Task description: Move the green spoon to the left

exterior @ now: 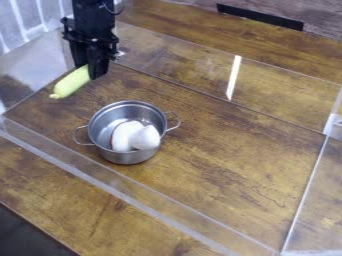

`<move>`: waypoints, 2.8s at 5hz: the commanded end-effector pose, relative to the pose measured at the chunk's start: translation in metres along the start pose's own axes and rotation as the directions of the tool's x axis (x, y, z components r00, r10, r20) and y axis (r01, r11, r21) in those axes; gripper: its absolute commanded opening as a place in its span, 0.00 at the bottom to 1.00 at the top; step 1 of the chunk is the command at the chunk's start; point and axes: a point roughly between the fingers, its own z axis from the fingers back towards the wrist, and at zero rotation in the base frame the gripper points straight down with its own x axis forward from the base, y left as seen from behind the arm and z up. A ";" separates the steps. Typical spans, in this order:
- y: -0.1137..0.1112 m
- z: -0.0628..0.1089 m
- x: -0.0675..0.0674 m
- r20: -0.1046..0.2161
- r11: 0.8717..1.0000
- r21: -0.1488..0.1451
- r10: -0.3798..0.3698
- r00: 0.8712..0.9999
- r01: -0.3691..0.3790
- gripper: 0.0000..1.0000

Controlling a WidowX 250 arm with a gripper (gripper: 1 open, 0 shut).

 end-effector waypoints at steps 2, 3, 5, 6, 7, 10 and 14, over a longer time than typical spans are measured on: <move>0.027 0.011 0.004 0.057 1.000 0.004 -0.020 0.998 0.020 0.00; 0.031 0.003 0.007 0.051 0.999 -0.011 -0.037 0.998 0.038 0.00; 0.037 -0.003 0.014 0.048 0.996 -0.035 -0.082 0.995 0.084 0.00; 0.038 -0.004 0.016 0.048 0.994 -0.046 -0.098 0.994 0.100 0.00; 0.041 -0.006 0.017 0.047 0.992 -0.060 -0.108 0.993 0.111 0.00; 0.042 0.013 0.022 0.046 0.993 -0.074 -0.091 0.995 0.094 1.00; 0.018 0.071 0.030 0.077 0.995 -0.028 -0.096 0.992 0.098 1.00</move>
